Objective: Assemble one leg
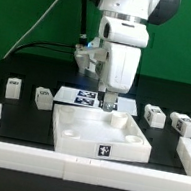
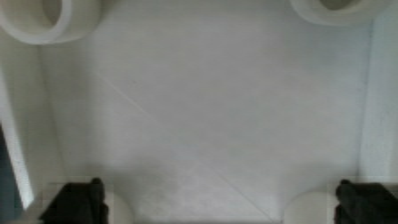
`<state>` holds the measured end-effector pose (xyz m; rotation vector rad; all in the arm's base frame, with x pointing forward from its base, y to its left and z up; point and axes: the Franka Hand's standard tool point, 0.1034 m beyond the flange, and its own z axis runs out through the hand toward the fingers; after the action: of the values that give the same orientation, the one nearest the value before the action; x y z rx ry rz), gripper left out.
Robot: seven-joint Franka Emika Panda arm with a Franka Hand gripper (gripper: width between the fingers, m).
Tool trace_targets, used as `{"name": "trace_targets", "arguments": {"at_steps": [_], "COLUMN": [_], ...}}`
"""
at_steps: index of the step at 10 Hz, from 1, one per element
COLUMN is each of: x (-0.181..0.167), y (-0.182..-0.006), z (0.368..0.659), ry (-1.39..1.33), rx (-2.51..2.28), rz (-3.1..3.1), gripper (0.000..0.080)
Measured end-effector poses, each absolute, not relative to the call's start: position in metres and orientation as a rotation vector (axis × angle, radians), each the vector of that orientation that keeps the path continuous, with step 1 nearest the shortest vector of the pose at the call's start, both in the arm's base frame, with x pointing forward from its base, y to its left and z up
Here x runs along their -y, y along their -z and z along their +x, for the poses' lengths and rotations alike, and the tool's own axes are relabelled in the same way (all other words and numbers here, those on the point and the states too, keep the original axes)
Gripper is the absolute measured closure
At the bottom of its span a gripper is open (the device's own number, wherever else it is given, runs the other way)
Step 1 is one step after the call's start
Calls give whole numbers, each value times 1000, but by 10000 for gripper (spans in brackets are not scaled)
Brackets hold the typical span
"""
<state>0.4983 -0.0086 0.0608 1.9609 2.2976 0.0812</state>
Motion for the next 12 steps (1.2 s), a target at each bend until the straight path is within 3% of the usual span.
{"name": "trace_targets", "arguments": {"at_steps": [3, 6, 10, 12], "x": [14, 10, 5, 6], "y": [-57, -39, -12, -7], "z": [491, 457, 441, 438], "ry": [-54, -53, -48, -38], "rx": [-2351, -2396, -2421, -2425], "rz": [1918, 1905, 1927, 1937], "gripper": [150, 150, 150, 150]}}
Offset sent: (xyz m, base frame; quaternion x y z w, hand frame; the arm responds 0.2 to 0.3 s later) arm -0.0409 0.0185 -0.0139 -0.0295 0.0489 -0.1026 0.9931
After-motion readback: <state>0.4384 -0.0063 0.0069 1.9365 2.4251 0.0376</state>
